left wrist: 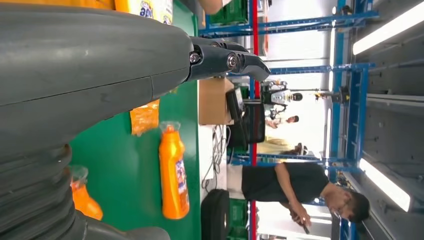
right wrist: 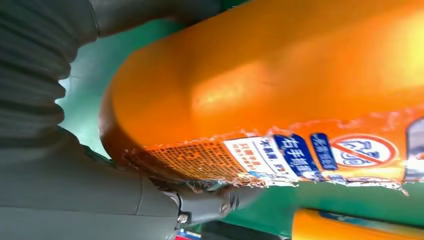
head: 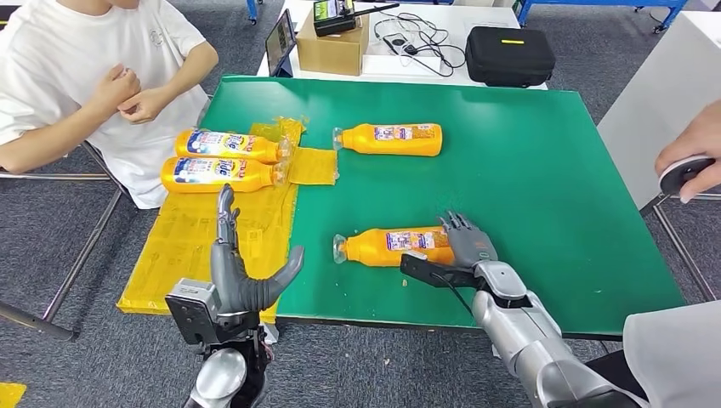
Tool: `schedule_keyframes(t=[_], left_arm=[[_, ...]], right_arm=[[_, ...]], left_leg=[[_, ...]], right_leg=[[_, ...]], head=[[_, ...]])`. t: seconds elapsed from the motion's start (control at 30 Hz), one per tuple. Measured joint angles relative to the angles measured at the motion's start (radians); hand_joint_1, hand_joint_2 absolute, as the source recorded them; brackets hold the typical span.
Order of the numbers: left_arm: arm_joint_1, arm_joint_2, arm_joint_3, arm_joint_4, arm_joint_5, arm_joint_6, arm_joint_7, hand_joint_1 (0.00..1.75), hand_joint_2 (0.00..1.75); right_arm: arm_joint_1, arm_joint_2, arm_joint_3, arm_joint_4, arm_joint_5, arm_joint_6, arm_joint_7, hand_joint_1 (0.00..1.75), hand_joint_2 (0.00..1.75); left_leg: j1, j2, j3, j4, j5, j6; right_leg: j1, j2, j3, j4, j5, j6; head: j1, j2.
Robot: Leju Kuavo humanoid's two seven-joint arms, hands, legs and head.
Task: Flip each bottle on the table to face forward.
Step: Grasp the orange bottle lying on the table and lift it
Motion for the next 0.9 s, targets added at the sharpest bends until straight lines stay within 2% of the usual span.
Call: schedule_keyframes(t=[0.1, 0.4, 0.5, 0.67, 0.8, 0.9], left_arm=[[-0.008, 0.0, -0.006, 0.002, 0.005, -0.005, 0.001, 0.0, 1.75], [-0.03, 0.0, -0.027, 0.023, 0.008, -0.007, 0.003, 0.0, 1.75], [-0.042, 0.0, -0.038, 0.04, 0.016, -0.007, 0.002, 0.0, 1.75], [-0.044, 0.0, -0.047, 0.057, 0.012, 0.018, -0.011, 0.0, 1.75], [-0.039, -0.003, -0.045, 0.071, 0.03, 0.055, -0.01, 0.0, 1.75], [-0.014, -0.011, -0.04, 0.076, 0.185, -0.029, 0.027, 0.0, 1.75]], right_arm=[[-0.021, 0.005, 0.013, 0.018, 0.001, 0.019, -0.029, 1.75, 1.75], [-0.071, 0.011, 0.061, 0.067, 0.016, 0.074, -0.032, 1.75, 1.75], [-0.075, 0.015, 0.072, 0.084, -0.009, 0.088, -0.057, 1.75, 1.75], [-0.058, 0.008, 0.07, 0.088, -0.087, 0.066, -0.181, 1.75, 1.75], [-0.005, 0.011, 0.046, 0.074, -0.204, -0.024, -0.277, 1.75, 1.75], [0.078, 0.029, -0.006, 0.028, -0.345, -0.13, -0.385, 1.75, 1.75]], left_leg=[[0.0, 0.001, 0.0, 0.0, 0.0, 0.0], [0.0, 0.003, 0.001, 0.0, 0.0, 0.0], [0.001, 0.004, 0.002, 0.0, 0.0, 0.0], [0.0, 0.004, 0.004, 0.0, -0.002, -0.001], [0.001, 0.004, 0.005, 0.0, -0.003, -0.002], [0.001, 0.004, 0.004, 0.0, -0.003, -0.002]], right_leg=[[0.0, 0.0, 0.0, 0.0, 0.001, 0.0], [0.001, 0.003, 0.0, 0.0, 0.001, 0.0], [0.001, 0.002, 0.0, 0.0, 0.001, -0.001], [0.001, 0.006, 0.001, 0.0, 0.0, -0.001], [0.001, 0.007, 0.003, 0.0, 0.0, -0.001], [0.001, 0.006, 0.002, 0.0, 0.0, -0.001]], head=[[0.0, 0.0], [0.0, 0.0], [0.0, 0.0], [0.0, 0.0], [0.0, 0.0], [0.0, 0.0]])
